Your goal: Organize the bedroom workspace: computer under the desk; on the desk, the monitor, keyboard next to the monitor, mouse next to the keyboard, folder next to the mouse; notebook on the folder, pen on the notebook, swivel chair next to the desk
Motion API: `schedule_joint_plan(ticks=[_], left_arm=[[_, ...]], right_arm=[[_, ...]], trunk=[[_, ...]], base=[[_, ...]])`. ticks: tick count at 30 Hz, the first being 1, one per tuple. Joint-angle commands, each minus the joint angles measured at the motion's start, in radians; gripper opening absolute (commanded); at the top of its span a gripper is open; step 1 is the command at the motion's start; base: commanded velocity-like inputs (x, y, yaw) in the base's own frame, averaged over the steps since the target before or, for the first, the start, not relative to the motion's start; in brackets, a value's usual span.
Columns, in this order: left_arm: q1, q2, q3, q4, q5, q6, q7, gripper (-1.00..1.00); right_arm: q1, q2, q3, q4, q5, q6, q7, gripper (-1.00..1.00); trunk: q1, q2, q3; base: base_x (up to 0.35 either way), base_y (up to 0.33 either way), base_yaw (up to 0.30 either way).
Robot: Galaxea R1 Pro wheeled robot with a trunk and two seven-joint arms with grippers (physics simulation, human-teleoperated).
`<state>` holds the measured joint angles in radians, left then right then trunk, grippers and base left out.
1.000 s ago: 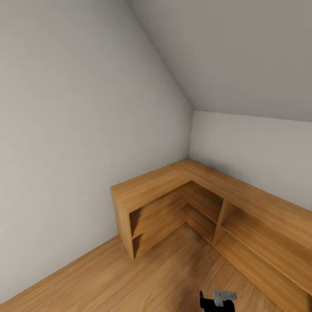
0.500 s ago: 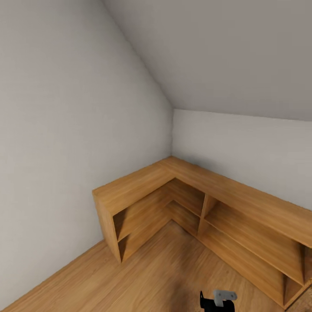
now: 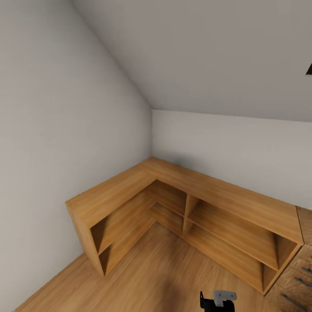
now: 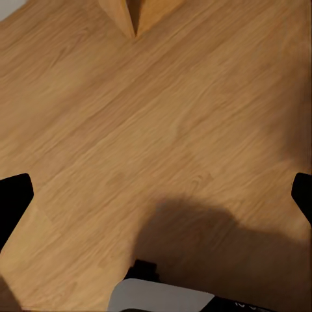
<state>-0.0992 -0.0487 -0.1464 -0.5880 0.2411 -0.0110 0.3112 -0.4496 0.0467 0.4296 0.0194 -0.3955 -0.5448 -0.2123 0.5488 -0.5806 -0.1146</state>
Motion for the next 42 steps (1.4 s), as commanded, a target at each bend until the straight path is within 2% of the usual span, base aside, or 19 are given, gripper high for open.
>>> schedule_joint_plan(ticks=[1, 8, 21, 33, 42], left_arm=[[0.000, 0.001, -0.007, -0.001, 0.010, -0.001, 0.008, 1.00], [0.000, 0.001, -0.007, -0.001, 0.010, 0.000, 0.008, 1.00], [0.000, 0.001, -0.007, -0.001, 0.010, 0.000, 0.008, 1.00], [0.000, 0.001, -0.007, 0.000, 0.010, 0.000, 0.008, 1.00], [0.000, 0.000, -0.007, 0.000, 0.010, 0.000, 0.008, 1.00]], right_arm=[[-0.001, 0.000, 0.009, 0.002, -0.005, -0.003, -0.004, 1.00], [-0.001, 0.000, 0.008, 0.002, -0.005, -0.003, 0.009, 1.00], [-0.001, -0.001, 0.008, 0.002, -0.005, -0.003, 0.014, 1.00], [-0.002, -0.001, 0.008, 0.002, -0.005, -0.003, 0.014, 1.00], [-0.001, -0.001, 0.008, 0.002, -0.005, -0.003, 0.014, 1.00]], trunk=[[0.001, -0.001, -0.002], [0.001, -0.001, 0.001], [0.001, -0.001, 0.007], [0.001, -0.001, 0.014], [0.001, -0.001, 0.018]], base=[[0.303, 0.000, -0.296], [0.272, 0.000, -0.296], [0.054, 0.000, -0.296], [0.293, 0.000, -0.296], [0.027, 0.000, -0.296]])
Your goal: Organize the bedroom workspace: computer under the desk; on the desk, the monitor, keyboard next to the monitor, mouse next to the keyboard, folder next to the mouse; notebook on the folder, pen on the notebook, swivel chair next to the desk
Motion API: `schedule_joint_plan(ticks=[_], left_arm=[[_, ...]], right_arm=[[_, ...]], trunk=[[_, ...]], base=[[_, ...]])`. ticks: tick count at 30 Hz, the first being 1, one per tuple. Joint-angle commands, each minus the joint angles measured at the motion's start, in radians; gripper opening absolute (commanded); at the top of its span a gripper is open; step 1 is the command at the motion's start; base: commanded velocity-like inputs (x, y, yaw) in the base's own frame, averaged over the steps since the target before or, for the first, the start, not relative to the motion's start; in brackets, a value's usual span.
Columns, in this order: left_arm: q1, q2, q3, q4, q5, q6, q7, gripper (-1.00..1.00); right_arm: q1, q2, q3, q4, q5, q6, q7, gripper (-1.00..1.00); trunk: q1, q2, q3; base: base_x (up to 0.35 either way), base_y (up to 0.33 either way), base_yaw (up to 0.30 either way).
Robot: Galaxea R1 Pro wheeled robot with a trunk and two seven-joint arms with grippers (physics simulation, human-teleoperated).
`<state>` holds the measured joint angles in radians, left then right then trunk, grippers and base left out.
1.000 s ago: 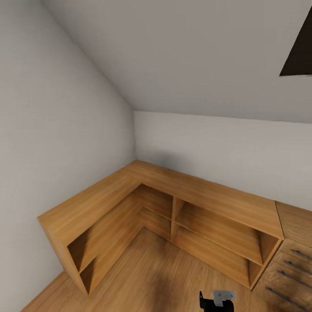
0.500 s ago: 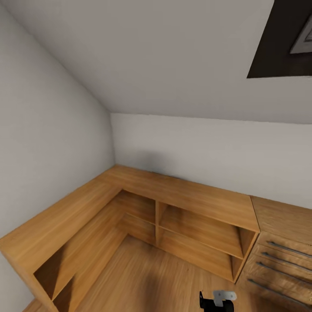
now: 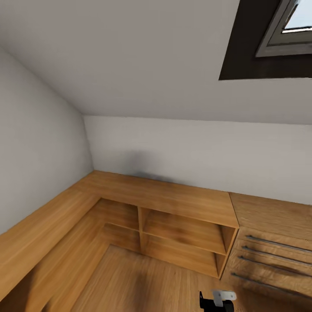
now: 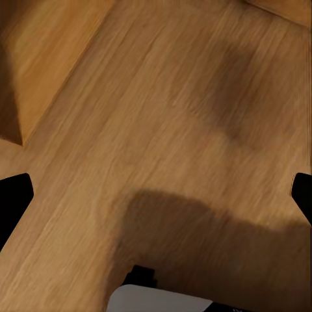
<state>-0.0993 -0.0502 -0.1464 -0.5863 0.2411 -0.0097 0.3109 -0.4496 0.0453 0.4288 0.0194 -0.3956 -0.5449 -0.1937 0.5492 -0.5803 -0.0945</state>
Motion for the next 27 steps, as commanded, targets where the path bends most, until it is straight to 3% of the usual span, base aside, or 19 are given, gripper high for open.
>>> schedule_joint_plan(ticks=[1, 11, 20, 27], left_arm=[[0.000, 0.001, -0.007, -0.001, 0.010, -0.001, 0.008, 1.00], [0.000, 0.002, -0.007, -0.001, 0.010, -0.001, 0.008, 1.00], [0.000, 0.002, -0.007, -0.001, 0.010, -0.002, 0.008, 1.00], [0.000, 0.001, -0.007, -0.001, 0.010, -0.001, 0.008, 1.00]], right_arm=[[-0.001, 0.001, 0.008, 0.002, -0.005, -0.003, -0.004, 1.00], [-0.001, 0.001, 0.008, 0.002, -0.005, -0.003, -0.004, 1.00], [-0.001, 0.001, 0.008, 0.002, -0.005, -0.003, -0.004, 1.00], [-0.001, 0.001, 0.008, 0.002, -0.005, -0.003, -0.004, 1.00]], trunk=[[0.000, -0.002, -0.001], [0.000, -0.002, 0.004], [0.000, -0.002, 0.009], [0.000, -0.002, 0.013]], base=[[0.004, 0.000, -0.296], [-0.011, 0.011, -0.296], [-0.123, 0.193, -0.296], [0.191, 0.169, -0.296]])
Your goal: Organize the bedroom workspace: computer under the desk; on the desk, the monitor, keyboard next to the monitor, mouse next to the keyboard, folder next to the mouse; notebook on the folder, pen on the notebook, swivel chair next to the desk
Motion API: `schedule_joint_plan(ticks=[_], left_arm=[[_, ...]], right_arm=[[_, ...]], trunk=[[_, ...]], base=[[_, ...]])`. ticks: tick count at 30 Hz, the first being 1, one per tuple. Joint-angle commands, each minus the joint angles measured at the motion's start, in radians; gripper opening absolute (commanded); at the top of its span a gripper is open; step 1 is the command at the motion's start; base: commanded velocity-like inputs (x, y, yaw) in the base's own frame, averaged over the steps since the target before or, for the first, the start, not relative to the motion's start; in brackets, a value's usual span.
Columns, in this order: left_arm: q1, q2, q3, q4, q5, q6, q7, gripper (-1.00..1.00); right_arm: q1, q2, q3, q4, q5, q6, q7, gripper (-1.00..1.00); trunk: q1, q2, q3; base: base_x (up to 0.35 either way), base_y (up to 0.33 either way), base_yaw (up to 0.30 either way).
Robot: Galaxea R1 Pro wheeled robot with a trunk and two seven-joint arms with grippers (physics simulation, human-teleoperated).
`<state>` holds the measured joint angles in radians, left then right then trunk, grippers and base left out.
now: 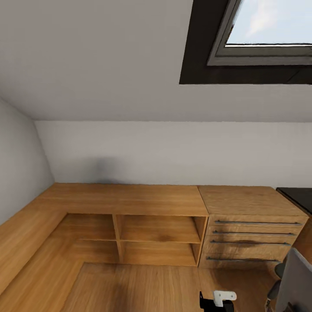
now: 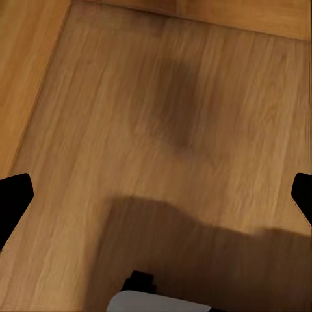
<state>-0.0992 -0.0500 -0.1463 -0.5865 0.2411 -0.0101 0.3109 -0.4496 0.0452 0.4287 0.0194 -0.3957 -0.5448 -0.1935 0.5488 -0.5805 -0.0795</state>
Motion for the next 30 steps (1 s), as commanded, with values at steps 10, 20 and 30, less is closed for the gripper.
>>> schedule_joint_plan(ticks=[10, 20, 30], left_arm=[[0.000, 0.001, -0.007, -0.001, 0.010, -0.001, 0.008, 1.00], [0.000, 0.002, -0.007, -0.001, 0.010, -0.001, 0.008, 1.00], [0.000, 0.002, -0.008, -0.001, 0.010, 0.001, 0.008, 1.00]], right_arm=[[-0.001, 0.001, 0.009, 0.002, -0.005, -0.003, -0.005, 1.00], [-0.001, 0.001, 0.009, 0.002, -0.005, -0.003, -0.004, 1.00], [-0.001, 0.001, 0.009, 0.002, -0.005, -0.003, -0.004, 1.00]], trunk=[[0.001, -0.002, 0.004], [0.001, -0.002, 0.010], [0.001, -0.002, 0.016]], base=[[0.187, 0.049, -0.296], [0.016, 0.028, -0.296], [0.001, 0.268, -0.296]])
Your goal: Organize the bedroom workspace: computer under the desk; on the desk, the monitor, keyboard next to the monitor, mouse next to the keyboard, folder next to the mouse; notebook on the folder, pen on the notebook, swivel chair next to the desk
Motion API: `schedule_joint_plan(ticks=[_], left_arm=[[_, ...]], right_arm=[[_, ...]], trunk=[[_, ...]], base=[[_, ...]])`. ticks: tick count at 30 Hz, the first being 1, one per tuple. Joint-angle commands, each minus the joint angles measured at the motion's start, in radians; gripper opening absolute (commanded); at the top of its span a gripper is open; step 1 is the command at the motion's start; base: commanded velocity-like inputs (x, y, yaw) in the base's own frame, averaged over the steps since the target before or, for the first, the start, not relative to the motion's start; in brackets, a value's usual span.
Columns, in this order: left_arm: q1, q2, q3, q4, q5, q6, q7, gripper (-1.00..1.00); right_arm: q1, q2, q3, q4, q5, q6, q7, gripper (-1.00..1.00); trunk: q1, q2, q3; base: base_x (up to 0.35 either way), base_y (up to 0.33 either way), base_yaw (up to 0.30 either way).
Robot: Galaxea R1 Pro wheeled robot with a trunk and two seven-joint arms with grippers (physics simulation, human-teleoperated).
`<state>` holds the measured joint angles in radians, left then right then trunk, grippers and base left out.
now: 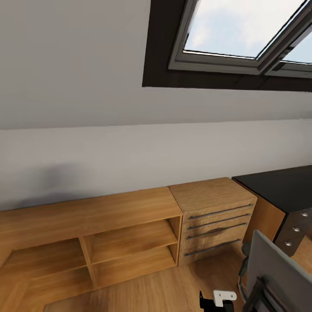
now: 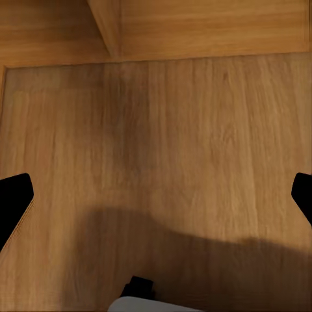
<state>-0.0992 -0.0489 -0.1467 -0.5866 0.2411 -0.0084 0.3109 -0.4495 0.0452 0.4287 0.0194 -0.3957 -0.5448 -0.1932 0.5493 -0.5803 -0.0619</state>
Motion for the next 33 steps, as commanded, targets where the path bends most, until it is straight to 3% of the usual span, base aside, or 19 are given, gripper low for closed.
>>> schedule_joint_plan(ticks=[1, 9, 19, 33], left_arm=[[-0.001, 0.001, -0.007, -0.001, 0.011, -0.001, 0.008, 1.00], [-0.001, 0.001, -0.007, -0.001, 0.012, -0.001, 0.008, 1.00], [-0.001, 0.001, -0.007, -0.001, 0.012, -0.001, 0.008, 1.00], [-0.001, 0.003, -0.005, -0.001, 0.012, -0.001, 0.008, 1.00]], right_arm=[[-0.001, 0.001, 0.009, 0.002, -0.005, -0.003, -0.005, 1.00], [-0.001, 0.001, 0.009, 0.002, -0.005, -0.003, -0.005, 1.00], [-0.001, 0.001, 0.009, 0.001, -0.007, -0.001, -0.006, 1.00], [-0.002, 0.001, 0.009, 0.001, -0.008, 0.000, -0.006, 1.00]], trunk=[[0.000, -0.002, -0.001], [0.000, -0.002, 0.003], [0.000, -0.002, 0.004], [0.000, -0.002, -0.014]], base=[[0.000, 0.315, -0.296], [0.000, 0.271, -0.296], [0.000, 0.020, -0.284], [0.000, 0.001, -0.163]])
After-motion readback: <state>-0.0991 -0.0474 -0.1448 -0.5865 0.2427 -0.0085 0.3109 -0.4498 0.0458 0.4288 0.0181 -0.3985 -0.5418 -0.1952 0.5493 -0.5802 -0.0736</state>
